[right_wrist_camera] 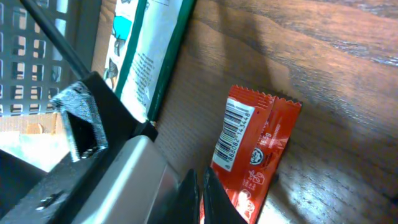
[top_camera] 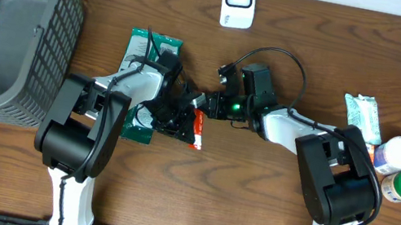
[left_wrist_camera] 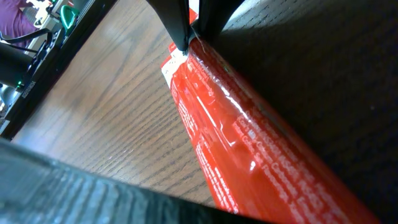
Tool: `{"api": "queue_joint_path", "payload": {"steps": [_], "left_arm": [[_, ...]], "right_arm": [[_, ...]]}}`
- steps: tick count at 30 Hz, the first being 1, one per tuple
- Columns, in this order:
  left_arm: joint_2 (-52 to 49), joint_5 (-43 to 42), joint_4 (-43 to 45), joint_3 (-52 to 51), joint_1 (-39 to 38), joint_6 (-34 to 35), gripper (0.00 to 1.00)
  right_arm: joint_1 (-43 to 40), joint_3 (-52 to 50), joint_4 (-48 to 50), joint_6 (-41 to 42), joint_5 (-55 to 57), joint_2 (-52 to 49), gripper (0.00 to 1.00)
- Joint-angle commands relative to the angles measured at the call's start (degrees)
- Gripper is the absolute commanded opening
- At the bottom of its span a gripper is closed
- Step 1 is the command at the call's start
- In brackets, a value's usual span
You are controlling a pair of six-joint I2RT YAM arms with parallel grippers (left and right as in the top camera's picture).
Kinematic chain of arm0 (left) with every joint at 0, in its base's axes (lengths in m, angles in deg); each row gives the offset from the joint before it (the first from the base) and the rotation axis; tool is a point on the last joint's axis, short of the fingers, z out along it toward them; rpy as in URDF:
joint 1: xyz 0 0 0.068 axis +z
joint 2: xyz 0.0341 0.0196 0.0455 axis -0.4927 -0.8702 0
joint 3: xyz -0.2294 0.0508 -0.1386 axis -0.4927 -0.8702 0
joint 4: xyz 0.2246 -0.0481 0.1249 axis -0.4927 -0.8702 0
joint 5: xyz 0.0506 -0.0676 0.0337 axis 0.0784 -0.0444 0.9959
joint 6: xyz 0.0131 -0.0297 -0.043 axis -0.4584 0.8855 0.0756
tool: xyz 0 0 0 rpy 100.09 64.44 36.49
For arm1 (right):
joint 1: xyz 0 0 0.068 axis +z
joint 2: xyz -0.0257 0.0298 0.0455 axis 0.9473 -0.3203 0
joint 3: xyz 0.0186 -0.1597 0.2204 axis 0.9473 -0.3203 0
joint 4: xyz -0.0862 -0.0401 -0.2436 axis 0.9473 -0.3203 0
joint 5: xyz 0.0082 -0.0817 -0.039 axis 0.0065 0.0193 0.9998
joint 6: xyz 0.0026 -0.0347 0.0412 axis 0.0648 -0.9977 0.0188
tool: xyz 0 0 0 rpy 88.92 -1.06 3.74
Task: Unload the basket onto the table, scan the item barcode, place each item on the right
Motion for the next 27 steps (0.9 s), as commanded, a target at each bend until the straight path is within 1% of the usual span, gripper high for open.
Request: {"api": "queue_joint_path", "payload": {"steps": [1,8,13,14,16,18,19,20,21,23,27], "left_arm": [[-2.6,6.3,-0.1,-0.9,0.2,-0.5,0.07],[-2.6,6.3,-0.1,-0.9,0.2,-0.5,0.07],[-2.6,6.3,1.9,-0.9,0.2,2.3,0.07],[-2.6,6.3,2.7,-0.9,0.2,3.5,0.12],[-2.6,6.3,4.3,-0.9,0.2,6.2,0.33],[-2.6,6.1,5.7,-0.9,0.2,8.8,0.41],[-2.6,5.2,6.2,-0.9,0.2,9.2,0.48],[-2.6,3.7,6.4,-0.9,0.2,9.2,0.52],[-2.6,1.6,6.8,-0.9,0.2,9.2,0.56],[-2.6,-1.2,7.0,-0.9,0.2,9.2,0.57],[-2.6,-1.2,7.0,-1.1,0.2,9.2,0.58]], "right_arm": [[0.9,-0.1,-0.1,-1.2,0.8,-2.9,0.01],[-0.8,-0.1,-1.8,-0.2,3.2,-4.1,0.01],[-3.1,-0.1,-6.1,0.9,3.2,-4.1,0.01],[-3.2,-0.1,-7.2,1.0,3.2,-4.1,0.01],[-3.2,-0.1,-8.9,1.1,3.2,-4.1,0.01],[-3.2,-0.1,-9.9,1.8,3.2,-4.1,0.01],[-3.2,-0.1,-10.4,2.5,2.9,-4.1,0.01],[-3.2,-0.1,-10.8,3.2,2.9,-4.1,0.01],[-3.1,-0.1,-10.9,3.6,2.8,-4.1,0.01],[-3.1,-0.1,-10.9,4.7,1.9,-4.1,0.01],[-3.2,-0.1,-10.8,5.8,0.6,-4.1,0.01]]}}
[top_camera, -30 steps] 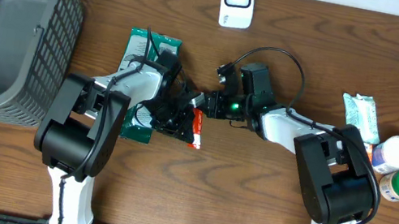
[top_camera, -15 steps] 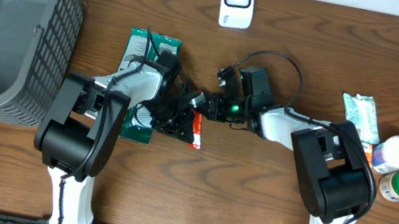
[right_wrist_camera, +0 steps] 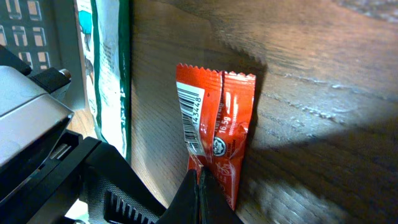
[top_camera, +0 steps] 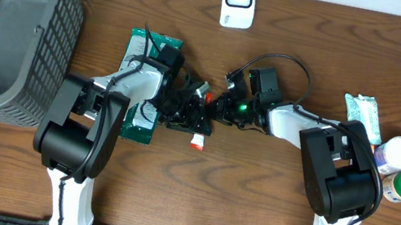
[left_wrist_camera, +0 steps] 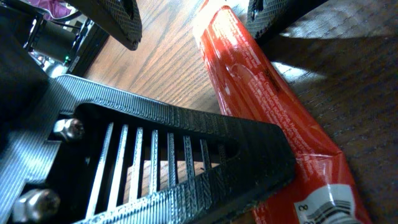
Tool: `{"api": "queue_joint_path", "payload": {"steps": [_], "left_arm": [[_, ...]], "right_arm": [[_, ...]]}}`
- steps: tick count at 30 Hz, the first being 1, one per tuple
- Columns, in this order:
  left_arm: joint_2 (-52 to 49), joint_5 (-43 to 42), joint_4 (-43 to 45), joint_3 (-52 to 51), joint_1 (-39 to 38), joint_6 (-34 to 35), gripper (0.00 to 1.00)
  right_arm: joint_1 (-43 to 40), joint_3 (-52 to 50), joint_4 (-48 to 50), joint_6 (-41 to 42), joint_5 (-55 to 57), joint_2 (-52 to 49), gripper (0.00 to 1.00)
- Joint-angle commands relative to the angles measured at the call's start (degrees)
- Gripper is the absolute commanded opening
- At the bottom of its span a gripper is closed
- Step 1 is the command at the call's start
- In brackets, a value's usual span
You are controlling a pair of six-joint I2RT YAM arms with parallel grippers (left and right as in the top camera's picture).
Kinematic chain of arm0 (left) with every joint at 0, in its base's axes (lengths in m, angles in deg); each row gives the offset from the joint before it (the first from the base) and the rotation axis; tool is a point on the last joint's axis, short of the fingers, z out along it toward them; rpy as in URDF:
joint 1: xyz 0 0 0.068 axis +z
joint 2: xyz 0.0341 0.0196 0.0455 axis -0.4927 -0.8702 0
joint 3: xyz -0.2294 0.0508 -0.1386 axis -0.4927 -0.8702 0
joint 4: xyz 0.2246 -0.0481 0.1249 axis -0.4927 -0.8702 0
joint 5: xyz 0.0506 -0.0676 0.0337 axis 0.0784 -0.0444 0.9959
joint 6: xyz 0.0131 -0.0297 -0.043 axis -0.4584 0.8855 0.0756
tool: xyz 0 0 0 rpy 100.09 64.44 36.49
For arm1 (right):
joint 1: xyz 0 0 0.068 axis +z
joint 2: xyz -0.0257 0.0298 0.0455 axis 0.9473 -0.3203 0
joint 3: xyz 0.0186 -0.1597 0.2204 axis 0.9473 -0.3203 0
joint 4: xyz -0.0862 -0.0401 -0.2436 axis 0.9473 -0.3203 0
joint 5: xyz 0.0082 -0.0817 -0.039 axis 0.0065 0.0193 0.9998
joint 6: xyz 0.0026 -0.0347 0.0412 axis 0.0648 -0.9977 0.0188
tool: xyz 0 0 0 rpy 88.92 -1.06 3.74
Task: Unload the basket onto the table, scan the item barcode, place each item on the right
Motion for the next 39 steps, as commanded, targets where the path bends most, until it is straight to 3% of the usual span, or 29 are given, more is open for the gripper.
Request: {"api": "queue_joint_path", "payload": {"steps": [1,10,19,27,33,36,38,39], "left_arm": [[-3.0,5.2,0.1,-1.8,0.1,0.7,0.57],[-3.0,5.2,1.8,-4.2,-3.4,1.3,0.55],[-3.0,10.2,3.8,-5.2,-4.3,15.0,0.41],[-3.0,19.5,4.5,-5.6,-4.3,27.6,0.41],[-3.0,20.3,6.1,-5.7,-4.5,30.5,0.40],[-3.0,20.3,6.1,-5.8,-4.6,30.5,0.25],[-3.0,20.3,6.1,-6.1,-4.6,30.5,0.08],[-3.0,20.5,6.1,-6.2,-4.6,30.5,0.07]], "right_arm": [[-0.2,-1.8,-1.7,2.0,3.4,-2.0,0.01],[-0.6,-1.8,-1.1,2.2,2.3,-2.0,0.01],[-0.6,-1.8,-0.2,2.2,1.4,-2.0,0.01],[-0.6,-1.8,-0.2,2.2,0.3,-2.0,0.01],[-0.6,-1.8,-0.2,2.2,0.3,-2.0,0.01],[-0.6,-1.8,-0.2,2.2,0.3,-2.0,0.01],[-0.6,-1.8,-0.2,2.2,0.3,-2.0,0.01],[-0.6,-1.8,0.1,2.2,-0.1,-2.0,0.01]]}}
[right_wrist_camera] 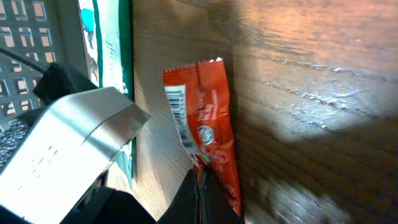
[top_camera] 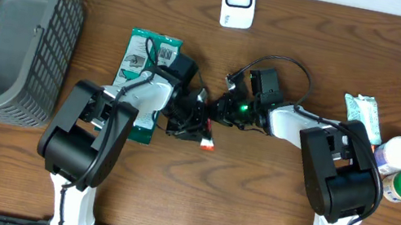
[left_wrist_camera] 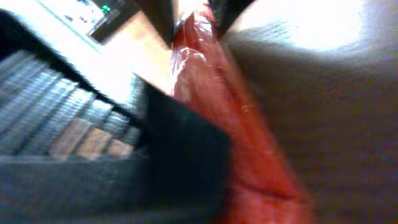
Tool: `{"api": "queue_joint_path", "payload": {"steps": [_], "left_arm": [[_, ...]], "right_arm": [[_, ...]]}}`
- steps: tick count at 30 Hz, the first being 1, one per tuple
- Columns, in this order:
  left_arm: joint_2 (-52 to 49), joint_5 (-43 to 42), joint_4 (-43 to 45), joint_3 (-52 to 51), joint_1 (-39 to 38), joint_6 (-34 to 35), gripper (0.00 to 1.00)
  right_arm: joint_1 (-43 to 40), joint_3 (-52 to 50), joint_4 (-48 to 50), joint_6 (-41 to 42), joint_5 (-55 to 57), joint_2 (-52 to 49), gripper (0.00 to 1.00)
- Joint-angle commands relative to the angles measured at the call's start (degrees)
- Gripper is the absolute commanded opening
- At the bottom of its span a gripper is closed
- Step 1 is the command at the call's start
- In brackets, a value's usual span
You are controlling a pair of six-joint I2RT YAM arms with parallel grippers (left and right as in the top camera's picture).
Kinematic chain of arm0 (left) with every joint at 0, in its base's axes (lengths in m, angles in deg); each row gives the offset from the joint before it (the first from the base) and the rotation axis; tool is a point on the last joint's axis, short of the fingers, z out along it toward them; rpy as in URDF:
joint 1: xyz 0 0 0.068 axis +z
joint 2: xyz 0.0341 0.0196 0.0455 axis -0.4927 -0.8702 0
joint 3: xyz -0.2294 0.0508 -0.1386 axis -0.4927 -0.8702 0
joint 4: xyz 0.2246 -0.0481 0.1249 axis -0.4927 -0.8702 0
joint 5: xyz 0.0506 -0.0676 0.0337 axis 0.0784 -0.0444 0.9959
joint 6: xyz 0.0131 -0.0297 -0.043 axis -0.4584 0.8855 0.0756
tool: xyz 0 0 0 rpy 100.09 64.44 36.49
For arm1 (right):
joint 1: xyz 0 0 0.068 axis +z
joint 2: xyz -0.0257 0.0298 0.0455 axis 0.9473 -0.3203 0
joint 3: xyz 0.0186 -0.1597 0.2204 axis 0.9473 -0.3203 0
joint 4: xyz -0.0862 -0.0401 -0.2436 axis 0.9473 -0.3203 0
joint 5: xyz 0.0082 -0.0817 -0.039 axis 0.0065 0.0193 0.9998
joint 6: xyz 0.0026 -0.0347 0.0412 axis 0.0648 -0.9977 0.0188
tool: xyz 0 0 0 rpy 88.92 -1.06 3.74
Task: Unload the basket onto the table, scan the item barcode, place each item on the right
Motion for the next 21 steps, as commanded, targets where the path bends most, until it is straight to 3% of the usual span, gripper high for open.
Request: {"api": "queue_joint_path", "payload": {"steps": [1,7,10,14,21], "left_arm": [[-4.3,14.8,0.2,-3.0,0.1,0.5,0.07],[-3.6,16.0,0.0,-3.0,1.3,-0.7,0.07],[-1.4,16.3,-0.5,-3.0,2.3,-4.0,0.07],[3.9,18.6,-0.9,-3.0,3.0,-8.4,0.07],[17.3,26.6,-6.8,-2.3,2.8,-19.9,0.07]], "right_arm": [[-0.5,-1.4,0.1,0.7,1.1,-2.0,0.01],[-2.4,-1.4,5.2,2.5,-1.5,1.5,0.03],[-4.0,-1.4,3.2,0.9,0.3,5.6,0.22],[-5.9,-1.4,-4.3,-3.1,10.2,13.4,0.35],[-7.3,-1.3,-17.9,-8.6,27.7,28.8,0.38]]}}
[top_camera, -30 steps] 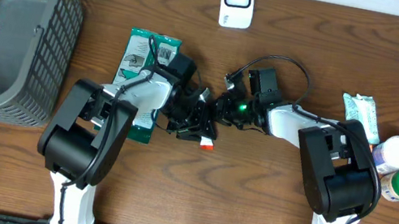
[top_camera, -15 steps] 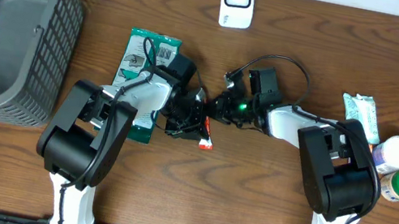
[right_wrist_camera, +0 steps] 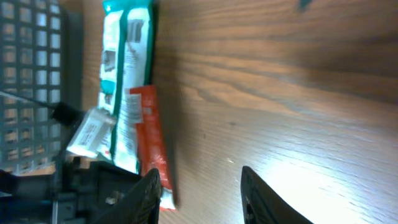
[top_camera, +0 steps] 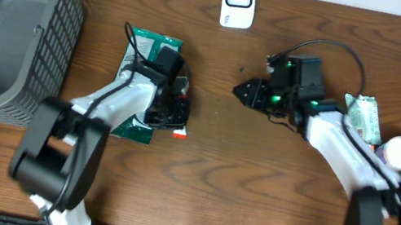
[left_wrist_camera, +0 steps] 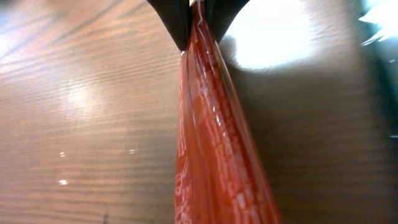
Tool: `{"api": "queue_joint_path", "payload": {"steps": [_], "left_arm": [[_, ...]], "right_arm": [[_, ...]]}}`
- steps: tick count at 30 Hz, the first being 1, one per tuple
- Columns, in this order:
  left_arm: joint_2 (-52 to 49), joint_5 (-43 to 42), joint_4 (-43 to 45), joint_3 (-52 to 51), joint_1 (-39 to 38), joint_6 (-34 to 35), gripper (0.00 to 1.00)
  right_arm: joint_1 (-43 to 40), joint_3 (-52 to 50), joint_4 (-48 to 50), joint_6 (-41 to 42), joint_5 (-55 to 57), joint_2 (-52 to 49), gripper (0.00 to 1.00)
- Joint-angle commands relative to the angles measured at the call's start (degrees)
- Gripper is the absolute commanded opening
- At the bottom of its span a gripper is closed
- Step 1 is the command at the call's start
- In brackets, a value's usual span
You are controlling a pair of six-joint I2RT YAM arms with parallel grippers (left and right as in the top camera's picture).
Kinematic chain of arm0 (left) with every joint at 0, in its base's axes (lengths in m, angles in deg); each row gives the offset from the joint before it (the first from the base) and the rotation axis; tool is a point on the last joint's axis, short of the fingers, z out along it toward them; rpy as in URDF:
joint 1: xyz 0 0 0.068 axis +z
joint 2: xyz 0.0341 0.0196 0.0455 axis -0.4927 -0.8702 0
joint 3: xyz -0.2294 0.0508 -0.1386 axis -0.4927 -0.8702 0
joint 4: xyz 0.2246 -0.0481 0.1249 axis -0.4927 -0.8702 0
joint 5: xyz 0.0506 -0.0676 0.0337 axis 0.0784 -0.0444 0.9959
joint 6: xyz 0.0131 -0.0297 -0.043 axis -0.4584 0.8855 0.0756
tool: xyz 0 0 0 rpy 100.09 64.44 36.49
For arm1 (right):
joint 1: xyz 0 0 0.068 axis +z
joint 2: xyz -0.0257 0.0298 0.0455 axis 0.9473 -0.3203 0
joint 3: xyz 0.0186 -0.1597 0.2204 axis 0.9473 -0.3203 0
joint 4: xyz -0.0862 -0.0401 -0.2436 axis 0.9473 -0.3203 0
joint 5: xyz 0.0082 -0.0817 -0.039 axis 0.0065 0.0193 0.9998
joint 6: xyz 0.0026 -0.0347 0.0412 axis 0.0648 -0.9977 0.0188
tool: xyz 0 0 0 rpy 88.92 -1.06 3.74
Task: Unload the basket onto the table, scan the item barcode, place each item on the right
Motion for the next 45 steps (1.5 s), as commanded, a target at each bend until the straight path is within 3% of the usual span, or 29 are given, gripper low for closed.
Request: {"api": "queue_joint_path", "payload": {"steps": [1,7,12,16,19,24,29,37,45], "left_arm": [[8.0,6.9,-2.0,0.3,-0.1,-9.6,0.07],[20.8,7.4,-1.5,0.5,-0.1,-14.0,0.07],[25.5,15.7,-6.6,4.0,-0.6,-18.4,0.07],[25.0,17.1,-11.3,6.7,-2.7,-22.4,0.07],[24.2,17.1,-12.1,6.7,-6.1,-26.3,0.07],[23.8,21.3,-12.1,6.7,-14.9,-30.1,0.07],[23.8,27.7,-11.9,6.7,-19.2,-30.0,0.07],[23.8,27.8,-11.9,6.7,-19.9,-29.3,0.07],[23.8,28.6,-11.8,6.7,-19.9,-29.3,0.07]], "right_arm": [[-1.3,0.1,-3.8,-3.9,12.3,7.7,0.37],[-6.2,1.0,-13.6,-6.4,20.3,19.5,0.18],[-11.5,6.7,-24.3,-11.6,19.2,23.1,0.18],[-13.3,12.8,-29.9,-16.1,8.0,23.1,0.18],[-12.9,13.3,-26.9,-16.0,-4.0,22.9,0.16],[-9.1,13.2,-22.5,-15.9,-12.9,19.6,0.17],[-3.0,13.2,-18.9,-15.4,-12.8,15.7,0.17],[4.9,13.2,-11.5,-12.1,-9.6,11.6,0.18],[8.2,13.2,-11.1,-10.9,-7.9,8.8,0.16]]}}
